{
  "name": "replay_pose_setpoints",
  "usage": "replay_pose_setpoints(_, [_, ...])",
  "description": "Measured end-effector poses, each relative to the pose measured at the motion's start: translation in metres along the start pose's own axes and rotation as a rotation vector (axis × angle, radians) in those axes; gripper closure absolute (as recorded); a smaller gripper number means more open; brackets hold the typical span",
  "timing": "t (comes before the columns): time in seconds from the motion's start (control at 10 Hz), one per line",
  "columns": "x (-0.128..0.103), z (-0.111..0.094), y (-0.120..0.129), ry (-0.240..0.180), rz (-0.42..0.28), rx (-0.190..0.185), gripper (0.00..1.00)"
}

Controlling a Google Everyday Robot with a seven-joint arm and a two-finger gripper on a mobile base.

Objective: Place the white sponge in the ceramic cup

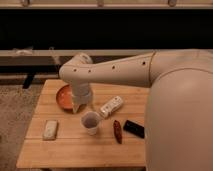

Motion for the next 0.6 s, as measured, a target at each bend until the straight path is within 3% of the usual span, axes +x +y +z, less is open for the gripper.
replay_pose_setpoints(0.1, [-0.001, 0.000, 0.004, -0.003, -0.006, -0.001, 0.35])
replay_pose_setpoints(0.3, [0.000, 0.000, 0.033, -0.005, -0.039, -0.010, 0.35])
replay_pose_setpoints(0.6, [-0.004, 0.007, 0.115, -0.004, -0.108, -0.018, 0.35])
